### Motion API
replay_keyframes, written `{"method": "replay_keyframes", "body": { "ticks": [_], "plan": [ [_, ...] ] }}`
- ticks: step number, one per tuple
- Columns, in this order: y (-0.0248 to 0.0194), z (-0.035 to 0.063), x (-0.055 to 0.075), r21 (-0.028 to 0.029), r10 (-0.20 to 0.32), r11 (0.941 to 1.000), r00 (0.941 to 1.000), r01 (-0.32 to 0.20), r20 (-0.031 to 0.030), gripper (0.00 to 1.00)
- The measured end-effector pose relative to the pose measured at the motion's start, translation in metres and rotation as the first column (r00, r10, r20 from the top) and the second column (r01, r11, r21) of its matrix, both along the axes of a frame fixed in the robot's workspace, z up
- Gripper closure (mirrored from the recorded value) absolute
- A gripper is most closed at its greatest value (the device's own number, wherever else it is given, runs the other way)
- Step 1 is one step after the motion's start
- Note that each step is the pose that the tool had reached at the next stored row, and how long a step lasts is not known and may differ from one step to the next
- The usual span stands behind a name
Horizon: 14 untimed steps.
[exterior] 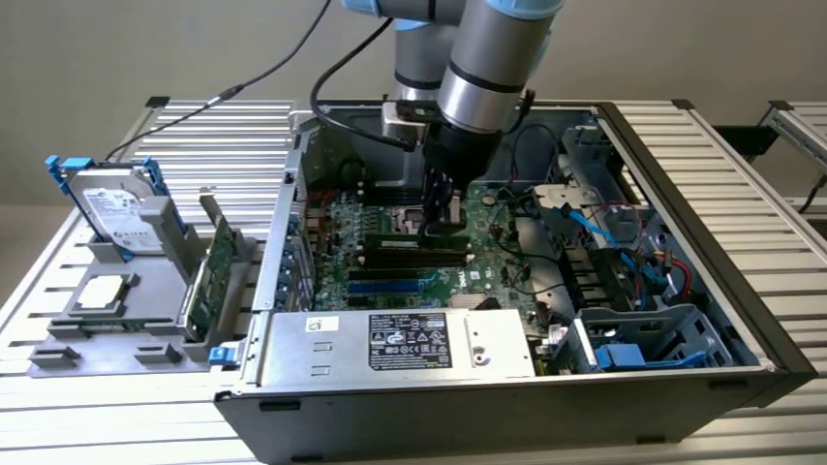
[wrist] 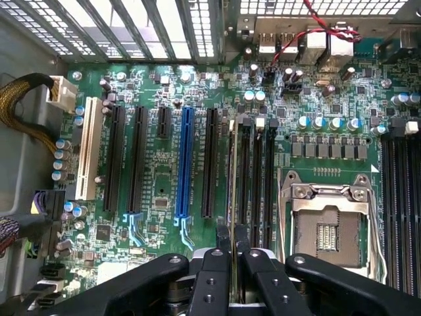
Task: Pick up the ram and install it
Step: 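Insert the ram into the slot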
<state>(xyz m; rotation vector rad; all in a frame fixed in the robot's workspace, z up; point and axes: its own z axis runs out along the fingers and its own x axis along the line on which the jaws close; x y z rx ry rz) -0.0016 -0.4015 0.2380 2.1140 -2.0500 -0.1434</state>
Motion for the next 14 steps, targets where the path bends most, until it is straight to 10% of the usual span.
{"method": "replay_keyframes", "body": {
  "ticks": [9,14],
  "plan": [
    [0.0016,-0.0049,0.0,-0.0114,0.002,0.9999,1.0,-0.002,0.0008,0.86],
    [0.0023,-0.0069,-0.0008,-0.0121,0.006,0.9999,0.9999,-0.006,0.0112,0.86]
  ]
}}
